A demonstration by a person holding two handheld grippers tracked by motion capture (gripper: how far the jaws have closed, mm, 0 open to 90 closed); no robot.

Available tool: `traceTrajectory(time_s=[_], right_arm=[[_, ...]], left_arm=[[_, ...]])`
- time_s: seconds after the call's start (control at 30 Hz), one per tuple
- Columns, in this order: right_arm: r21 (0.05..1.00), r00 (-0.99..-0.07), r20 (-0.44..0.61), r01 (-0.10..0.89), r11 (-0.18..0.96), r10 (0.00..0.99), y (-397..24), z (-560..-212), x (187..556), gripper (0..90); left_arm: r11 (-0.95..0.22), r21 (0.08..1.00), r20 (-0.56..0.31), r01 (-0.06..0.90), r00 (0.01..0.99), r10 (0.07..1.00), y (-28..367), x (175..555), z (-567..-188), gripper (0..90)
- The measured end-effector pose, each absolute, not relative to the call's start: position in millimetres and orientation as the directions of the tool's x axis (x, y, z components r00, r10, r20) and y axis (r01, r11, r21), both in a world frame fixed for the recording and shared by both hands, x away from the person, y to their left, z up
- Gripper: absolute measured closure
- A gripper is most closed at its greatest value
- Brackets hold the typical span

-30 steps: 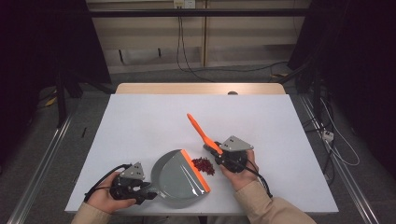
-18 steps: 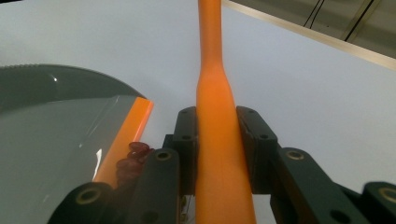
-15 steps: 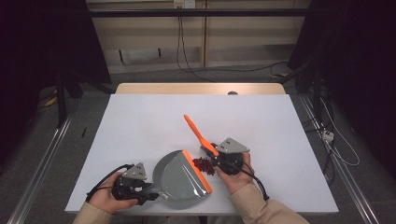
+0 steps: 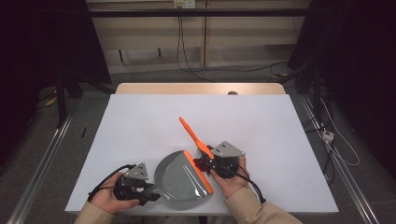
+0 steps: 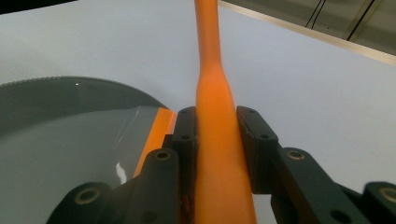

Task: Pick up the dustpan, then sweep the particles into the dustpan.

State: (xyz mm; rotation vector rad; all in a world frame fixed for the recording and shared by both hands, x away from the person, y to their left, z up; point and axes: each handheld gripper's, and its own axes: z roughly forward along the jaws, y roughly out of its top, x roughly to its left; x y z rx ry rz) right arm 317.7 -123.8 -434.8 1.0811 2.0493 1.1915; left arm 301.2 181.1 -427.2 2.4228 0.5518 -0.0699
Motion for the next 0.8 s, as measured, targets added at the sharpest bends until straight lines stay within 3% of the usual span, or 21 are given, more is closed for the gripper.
traceTrajectory(time_s=[0.8], right_arm=[[0.891, -0.525, 0.018, 0.394, 0.225, 0.851, -107.8, -437.1, 310.0, 70.6]], left_arm=[[-0.692, 0.583, -0.201, 0.425, 0.901, 0.384, 175.0, 301.4, -427.9, 62.4]])
